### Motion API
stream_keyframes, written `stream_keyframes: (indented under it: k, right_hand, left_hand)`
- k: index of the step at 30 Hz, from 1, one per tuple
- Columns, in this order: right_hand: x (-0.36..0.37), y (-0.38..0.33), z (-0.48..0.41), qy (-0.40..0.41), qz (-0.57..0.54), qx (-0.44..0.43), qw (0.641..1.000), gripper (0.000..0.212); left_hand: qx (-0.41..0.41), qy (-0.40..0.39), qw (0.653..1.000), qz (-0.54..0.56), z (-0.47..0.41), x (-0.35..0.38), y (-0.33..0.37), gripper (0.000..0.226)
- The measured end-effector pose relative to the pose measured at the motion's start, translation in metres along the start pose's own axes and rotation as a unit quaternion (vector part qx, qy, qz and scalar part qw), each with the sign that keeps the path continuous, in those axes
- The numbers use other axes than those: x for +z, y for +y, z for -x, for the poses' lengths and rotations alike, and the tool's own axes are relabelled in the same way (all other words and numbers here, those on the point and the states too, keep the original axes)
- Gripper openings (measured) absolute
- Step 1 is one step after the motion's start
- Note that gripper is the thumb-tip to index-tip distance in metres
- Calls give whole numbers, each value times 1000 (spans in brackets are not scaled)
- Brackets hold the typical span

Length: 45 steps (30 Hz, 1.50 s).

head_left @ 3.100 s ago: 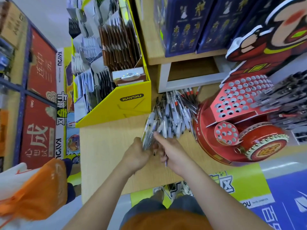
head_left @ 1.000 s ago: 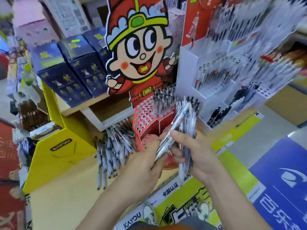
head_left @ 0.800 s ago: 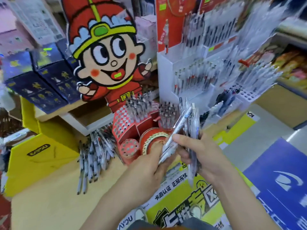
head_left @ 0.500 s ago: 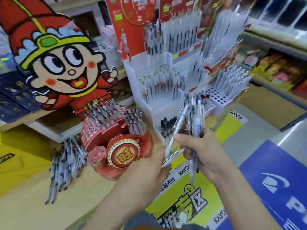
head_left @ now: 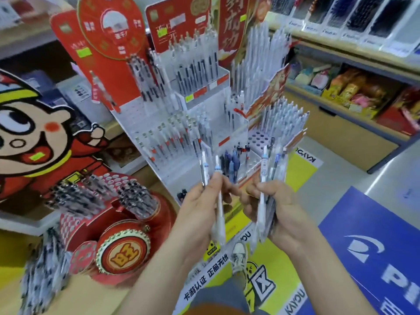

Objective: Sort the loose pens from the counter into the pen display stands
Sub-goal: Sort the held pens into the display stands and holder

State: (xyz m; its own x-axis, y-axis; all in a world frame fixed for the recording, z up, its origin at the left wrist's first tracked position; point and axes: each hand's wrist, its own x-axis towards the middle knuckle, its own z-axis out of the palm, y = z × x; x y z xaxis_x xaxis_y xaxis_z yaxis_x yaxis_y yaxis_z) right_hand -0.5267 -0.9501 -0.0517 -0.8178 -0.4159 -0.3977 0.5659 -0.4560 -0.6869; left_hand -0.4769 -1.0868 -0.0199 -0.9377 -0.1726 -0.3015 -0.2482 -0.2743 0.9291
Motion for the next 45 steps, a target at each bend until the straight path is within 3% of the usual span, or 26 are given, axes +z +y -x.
stream_keyframes:
  k: [2,4,6,10,13,15,19,22,25,29,30,32,34,36,38,42,45]
  right_hand:
    - [-2,-9,-10,17,74,-23,997,3]
    - [-4,-20,-22,-14,99,-44,994,14]
    - [-6,-33,-37,-48,134,-66,988,25]
    - [-16,-60,-73,-60,178,-77,979,22]
    - [-24,-80,-96,-57,205,-72,974,24]
    - [-28,-92,-107,-67,217,-67,972,28]
    - [-36,-108,-122,-101,214,-46,971,31]
    - [-44,-123,-128,-129,232,-45,963,12]
    - [-63,-145,-138,-119,260,-24,958,14]
    - [-89,-181,-152,-133,272,-9,953,11]
    - [-97,-189,-159,-114,265,-8,957,15]
    - [-120,-207,-174,-62,257,-14,964,43]
    - [-138,-224,-188,-34,253,-29,967,52]
    - [-151,-238,-201,-27,238,-33,970,48]
    - [-158,-246,-211,-28,219,-24,975,32]
    - [-162,-248,-227,-49,214,14,976,18]
    - [-163,-248,-236,-52,218,26,974,19]
  left_hand:
    - [-13,7,999,43,-24,18,0,33]
    - [-23,9,998,60,-48,33,1,35]
    - [-24,10,999,39,-70,46,7,45]
    - [-17,17,1000,12,-111,66,15,47]
    - [-25,21,999,-38,-135,76,19,72]
    - [-29,18,997,-62,-148,81,21,75]
    - [19,32,995,-90,-161,94,36,42]
    - [22,42,992,-120,-172,100,45,52]
    - [67,39,992,-96,-195,105,50,15]
    - [135,84,983,-93,-211,117,58,15]
    - [154,111,978,-87,-213,119,62,15]
    - [185,179,963,-84,-218,122,66,13]
    - [202,236,944,-114,-222,124,65,13]
    - [198,274,926,-165,-228,127,56,15]
    - [178,293,913,-221,-237,133,42,10]
    - [156,305,878,-335,-260,147,14,28]
    - [114,316,872,-354,-276,151,-5,7]
